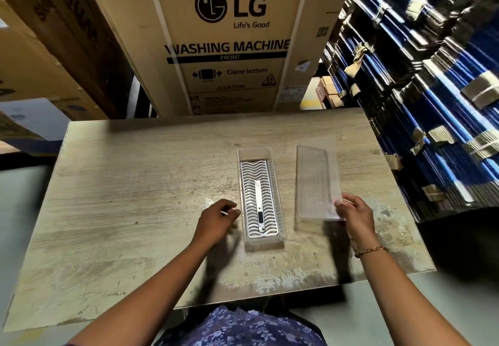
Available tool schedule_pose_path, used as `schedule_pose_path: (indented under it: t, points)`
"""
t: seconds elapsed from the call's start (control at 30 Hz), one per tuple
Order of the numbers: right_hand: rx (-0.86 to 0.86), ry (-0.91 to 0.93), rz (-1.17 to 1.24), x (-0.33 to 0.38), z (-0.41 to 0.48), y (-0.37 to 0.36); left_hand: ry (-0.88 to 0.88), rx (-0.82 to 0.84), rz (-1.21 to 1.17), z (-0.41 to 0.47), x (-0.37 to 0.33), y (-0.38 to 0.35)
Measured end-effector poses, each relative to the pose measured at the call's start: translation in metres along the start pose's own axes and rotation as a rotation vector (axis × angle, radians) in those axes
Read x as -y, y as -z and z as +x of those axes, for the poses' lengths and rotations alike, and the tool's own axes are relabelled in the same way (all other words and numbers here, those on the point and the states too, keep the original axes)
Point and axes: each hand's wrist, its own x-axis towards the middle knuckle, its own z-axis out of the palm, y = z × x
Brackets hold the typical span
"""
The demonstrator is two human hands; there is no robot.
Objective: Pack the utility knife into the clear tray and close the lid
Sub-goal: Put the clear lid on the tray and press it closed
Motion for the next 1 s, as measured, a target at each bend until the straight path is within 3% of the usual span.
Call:
schedule_pose_path:
  t: [0.2,0.27,0.5,0.7,1.0]
  points:
    - [0.313,-0.051,0.126,0.025,-0.037,-0.038,-0.002,0.147,-0.216,0.002,-0.045,-0.02]
    - [0.363,-0.059,0.105,0.024,-0.049,-0.058,0.01,0.125,-0.268,0.002,-0.048,-0.024]
    - [0.306,0.104,-0.274,-0.008,-0.056,-0.089,0.073,-0.008,-0.076,0.002,-0.023,-0.019]
    - [0.271,0.024,-0.334,-0.026,-0.061,-0.093,0.017,-0.048,0.193,-0.007,-0.004,-0.033]
    - [0.299,0.074,-0.445,-0.028,-0.056,-0.091,0.07,0.003,0.1,-0.001,0.013,-0.032]
